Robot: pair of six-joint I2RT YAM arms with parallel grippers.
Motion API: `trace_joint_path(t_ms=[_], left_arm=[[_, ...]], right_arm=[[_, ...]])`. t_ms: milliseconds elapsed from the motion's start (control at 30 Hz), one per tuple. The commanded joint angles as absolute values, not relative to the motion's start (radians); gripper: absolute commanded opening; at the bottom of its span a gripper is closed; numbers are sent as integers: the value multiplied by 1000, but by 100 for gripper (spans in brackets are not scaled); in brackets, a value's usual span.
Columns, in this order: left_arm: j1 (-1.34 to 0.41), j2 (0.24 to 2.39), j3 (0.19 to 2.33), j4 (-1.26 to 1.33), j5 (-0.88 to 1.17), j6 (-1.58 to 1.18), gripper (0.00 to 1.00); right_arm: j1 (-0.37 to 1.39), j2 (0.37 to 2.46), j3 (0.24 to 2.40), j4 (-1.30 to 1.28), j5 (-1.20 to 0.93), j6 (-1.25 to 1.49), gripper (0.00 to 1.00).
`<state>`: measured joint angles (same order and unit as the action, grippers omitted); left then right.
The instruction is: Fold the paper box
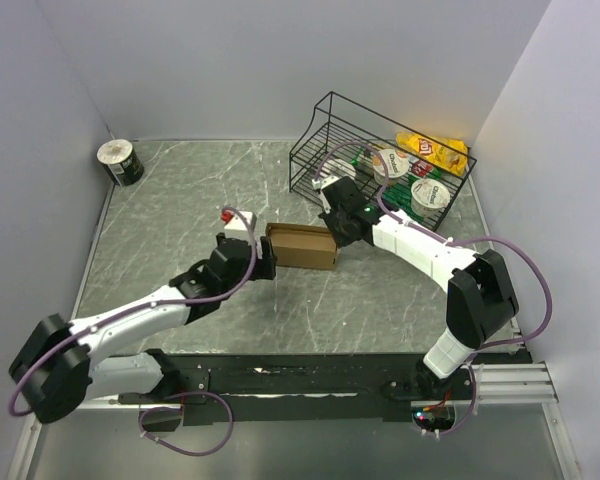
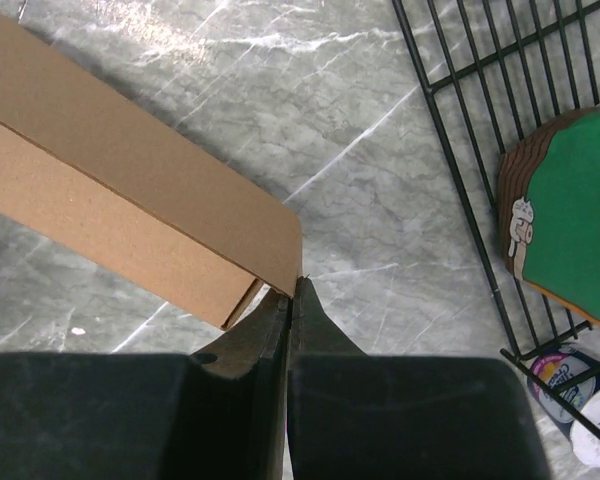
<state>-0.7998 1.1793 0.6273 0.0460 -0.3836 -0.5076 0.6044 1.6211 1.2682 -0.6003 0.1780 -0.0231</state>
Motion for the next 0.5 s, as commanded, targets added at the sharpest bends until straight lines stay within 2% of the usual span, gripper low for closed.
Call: trace_joint_path(t_ms=[0,100,167,267,367,467], left_arm=[[-752,1065,608,61,-267,-499,88],[-681,1000,571,118,-157,-511,94],[-613,988,551,178,-108,-514,93],[-551,1020,549,216,-19,-488,87],[-542,1054,549,288,47,-457,77],[-541,1104,558,327,90,-434,73]], right_arm=[[611,1568,1253,-558,204,-45,0],[612,1557,1247,-552,210,-51,0],[615,1554,1243,-548,215,-54,0],[617,1546,1239,-543,212,-57,0],[618,1545,1236,-543,212,-57,0],[621,1548,1236,-543,212,-55,0]])
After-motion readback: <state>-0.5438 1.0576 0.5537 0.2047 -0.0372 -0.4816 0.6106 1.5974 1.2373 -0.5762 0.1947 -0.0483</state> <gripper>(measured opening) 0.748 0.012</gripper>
